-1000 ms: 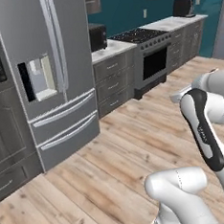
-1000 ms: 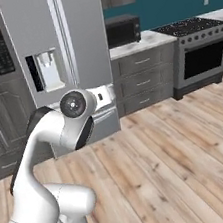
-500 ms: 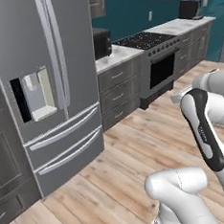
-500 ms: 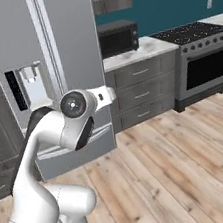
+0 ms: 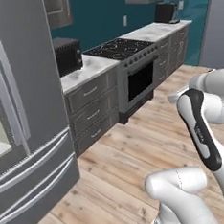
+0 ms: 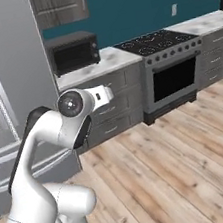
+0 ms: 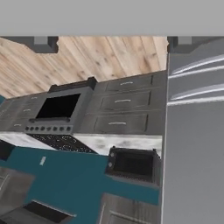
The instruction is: Take the smaller bowl and place it next to the appetizer plate on the dining counter , and place the larger bowl next to the plate with cooked food.
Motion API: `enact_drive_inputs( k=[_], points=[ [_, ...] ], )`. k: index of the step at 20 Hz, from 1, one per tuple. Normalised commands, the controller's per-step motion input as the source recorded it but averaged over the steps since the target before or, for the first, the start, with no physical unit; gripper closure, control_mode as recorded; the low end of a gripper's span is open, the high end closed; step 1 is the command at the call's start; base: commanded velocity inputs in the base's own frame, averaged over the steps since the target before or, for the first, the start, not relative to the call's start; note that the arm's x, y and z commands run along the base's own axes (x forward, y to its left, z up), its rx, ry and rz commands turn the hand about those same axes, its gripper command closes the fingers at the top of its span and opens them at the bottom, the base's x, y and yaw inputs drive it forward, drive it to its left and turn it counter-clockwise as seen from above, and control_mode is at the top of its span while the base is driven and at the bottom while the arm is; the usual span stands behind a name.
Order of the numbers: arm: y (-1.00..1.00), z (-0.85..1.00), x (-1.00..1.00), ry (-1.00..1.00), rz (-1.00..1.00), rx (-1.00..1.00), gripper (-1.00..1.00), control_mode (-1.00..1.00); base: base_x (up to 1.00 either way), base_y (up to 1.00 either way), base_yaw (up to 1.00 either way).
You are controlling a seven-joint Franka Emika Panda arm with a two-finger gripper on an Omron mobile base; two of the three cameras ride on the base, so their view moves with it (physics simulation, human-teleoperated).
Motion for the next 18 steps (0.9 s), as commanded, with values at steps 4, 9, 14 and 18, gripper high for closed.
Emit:
enact_drive_inputs(
  k=[4, 9, 14, 18],
  points=[
    [0.0, 0.0, 0.0, 0.0, 0.0, 0.0, -1.0, 1.0, 0.76, -0.54, -0.31],
    [0.0, 0.0, 0.0, 0.0, 0.0, 0.0, -1.0, 1.0, 0.64, -0.59, -0.27],
    [0.0, 0.0, 0.0, 0.0, 0.0, 0.0, -1.0, 1.0, 0.56, -0.69, -0.17],
    [0.0, 0.0, 0.0, 0.0, 0.0, 0.0, -1.0, 1.0, 0.81, -0.71, -0.06]
  ],
)
